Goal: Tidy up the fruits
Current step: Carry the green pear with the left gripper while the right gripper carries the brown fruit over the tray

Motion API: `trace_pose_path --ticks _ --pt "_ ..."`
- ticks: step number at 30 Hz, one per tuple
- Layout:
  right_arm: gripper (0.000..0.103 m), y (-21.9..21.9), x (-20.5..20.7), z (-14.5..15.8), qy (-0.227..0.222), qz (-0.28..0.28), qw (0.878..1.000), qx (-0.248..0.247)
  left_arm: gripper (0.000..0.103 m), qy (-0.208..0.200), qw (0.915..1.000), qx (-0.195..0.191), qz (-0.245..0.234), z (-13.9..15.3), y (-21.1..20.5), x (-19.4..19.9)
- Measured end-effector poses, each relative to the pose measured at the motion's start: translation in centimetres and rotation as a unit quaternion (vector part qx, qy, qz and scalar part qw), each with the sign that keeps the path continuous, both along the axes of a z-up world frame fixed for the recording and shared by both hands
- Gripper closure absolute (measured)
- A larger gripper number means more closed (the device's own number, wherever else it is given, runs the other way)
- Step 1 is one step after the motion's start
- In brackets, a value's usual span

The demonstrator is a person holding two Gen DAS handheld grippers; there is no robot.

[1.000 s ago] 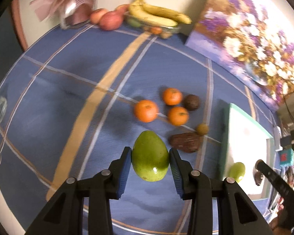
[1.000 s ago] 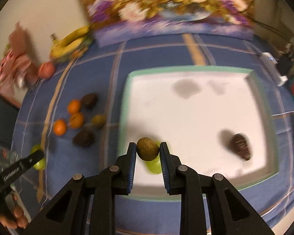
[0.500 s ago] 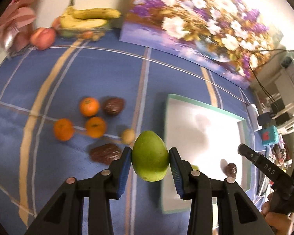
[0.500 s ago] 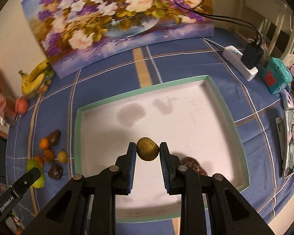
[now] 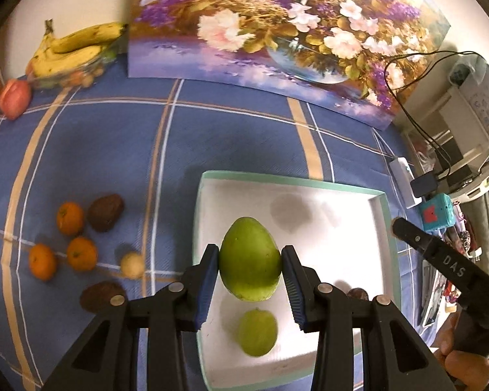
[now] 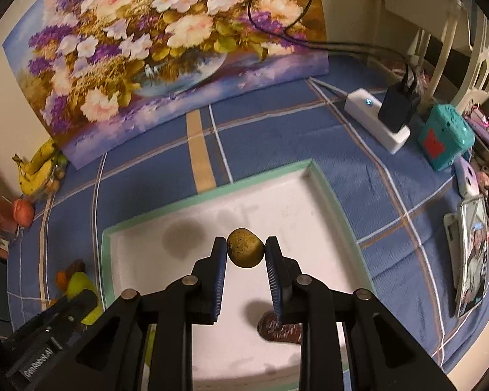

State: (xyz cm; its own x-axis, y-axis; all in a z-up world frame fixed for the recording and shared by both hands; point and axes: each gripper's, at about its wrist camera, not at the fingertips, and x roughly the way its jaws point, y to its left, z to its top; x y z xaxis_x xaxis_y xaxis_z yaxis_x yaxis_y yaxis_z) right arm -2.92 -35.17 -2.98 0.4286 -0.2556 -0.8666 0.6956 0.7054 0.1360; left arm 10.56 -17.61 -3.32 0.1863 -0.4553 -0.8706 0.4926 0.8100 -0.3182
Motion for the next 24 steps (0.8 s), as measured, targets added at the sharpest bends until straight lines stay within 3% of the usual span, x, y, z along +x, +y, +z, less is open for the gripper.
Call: trace_pose_path --ticks 11,24 --pt "0.078 -1.6 1.6 1.2 -0.006 0.002 0.999 -0.038 0.061 -0.007 0.9999 -0.011 -0.009 -0.1 -2.0 1.1" --pt "0.078 -3.1 2.9 -2.3 0.031 0.014 0.999 -0.026 0.061 -0.002 0.9994 0.014 -0.031 -2.6 -4.0 1.1"
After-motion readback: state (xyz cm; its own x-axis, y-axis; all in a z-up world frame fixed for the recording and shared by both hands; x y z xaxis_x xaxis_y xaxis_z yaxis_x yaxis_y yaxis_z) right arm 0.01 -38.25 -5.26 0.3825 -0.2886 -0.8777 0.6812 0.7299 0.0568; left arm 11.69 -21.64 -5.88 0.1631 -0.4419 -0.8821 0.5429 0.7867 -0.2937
